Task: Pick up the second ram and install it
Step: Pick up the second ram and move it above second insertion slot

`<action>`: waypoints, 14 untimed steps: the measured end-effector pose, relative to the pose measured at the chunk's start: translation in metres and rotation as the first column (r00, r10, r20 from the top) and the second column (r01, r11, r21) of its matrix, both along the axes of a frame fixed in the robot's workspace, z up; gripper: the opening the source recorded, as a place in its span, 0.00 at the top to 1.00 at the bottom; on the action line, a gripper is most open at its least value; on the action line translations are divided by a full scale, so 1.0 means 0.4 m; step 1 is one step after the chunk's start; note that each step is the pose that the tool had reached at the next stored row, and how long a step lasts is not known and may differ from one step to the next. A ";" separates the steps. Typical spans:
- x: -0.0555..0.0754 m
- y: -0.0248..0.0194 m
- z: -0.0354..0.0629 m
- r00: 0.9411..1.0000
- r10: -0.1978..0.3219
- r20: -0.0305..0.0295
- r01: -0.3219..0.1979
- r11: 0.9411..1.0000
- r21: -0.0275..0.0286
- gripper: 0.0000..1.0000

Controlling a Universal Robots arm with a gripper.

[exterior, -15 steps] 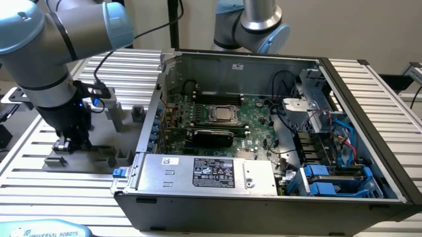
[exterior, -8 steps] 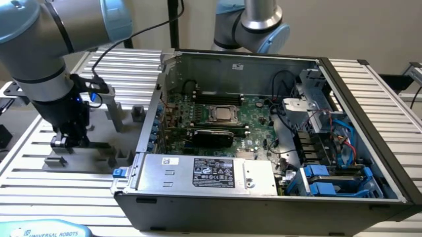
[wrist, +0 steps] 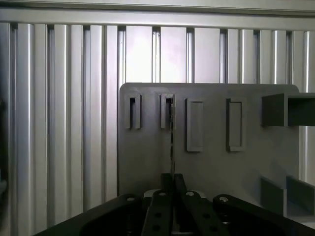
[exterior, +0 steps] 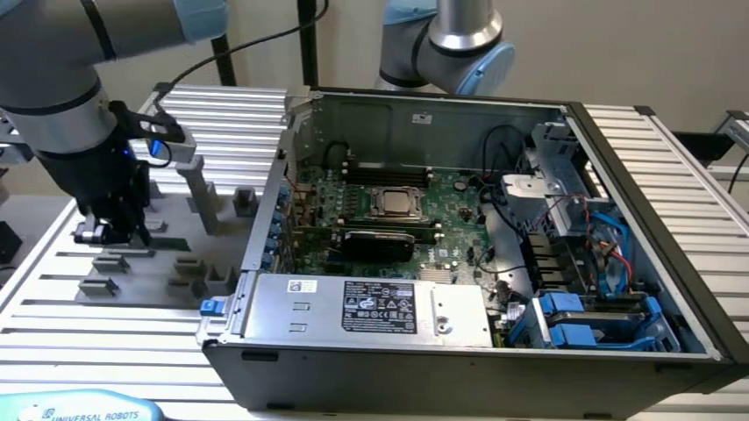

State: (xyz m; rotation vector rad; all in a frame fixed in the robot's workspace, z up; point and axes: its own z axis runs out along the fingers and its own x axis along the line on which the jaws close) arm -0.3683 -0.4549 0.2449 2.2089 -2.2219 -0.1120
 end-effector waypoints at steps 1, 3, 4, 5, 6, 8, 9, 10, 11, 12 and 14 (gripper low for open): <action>0.000 0.000 0.012 1.000 0.000 0.000 0.000 1.000 0.000 0.87; 0.000 0.000 0.035 1.000 0.000 0.000 0.000 1.000 0.000 0.87; 0.000 0.000 0.046 1.000 0.000 0.000 0.000 1.000 0.000 0.87; 0.001 0.000 0.057 1.000 0.000 0.000 0.000 1.000 0.000 0.87; 0.001 0.000 0.069 1.000 0.000 0.000 0.000 1.000 0.000 0.87; 0.002 0.000 0.091 1.000 0.000 0.000 0.000 1.000 0.000 0.87; 0.002 0.000 0.102 1.000 0.000 0.000 0.000 1.000 0.000 0.87; 0.003 0.000 0.114 1.000 0.000 0.000 0.000 1.000 0.000 0.87; 0.004 0.000 0.126 1.000 0.000 0.000 0.000 1.000 0.000 0.87; 0.005 0.000 0.137 1.000 0.000 0.000 0.000 1.000 0.000 0.87; 0.008 0.000 0.159 1.000 0.000 0.000 0.000 1.000 0.000 0.87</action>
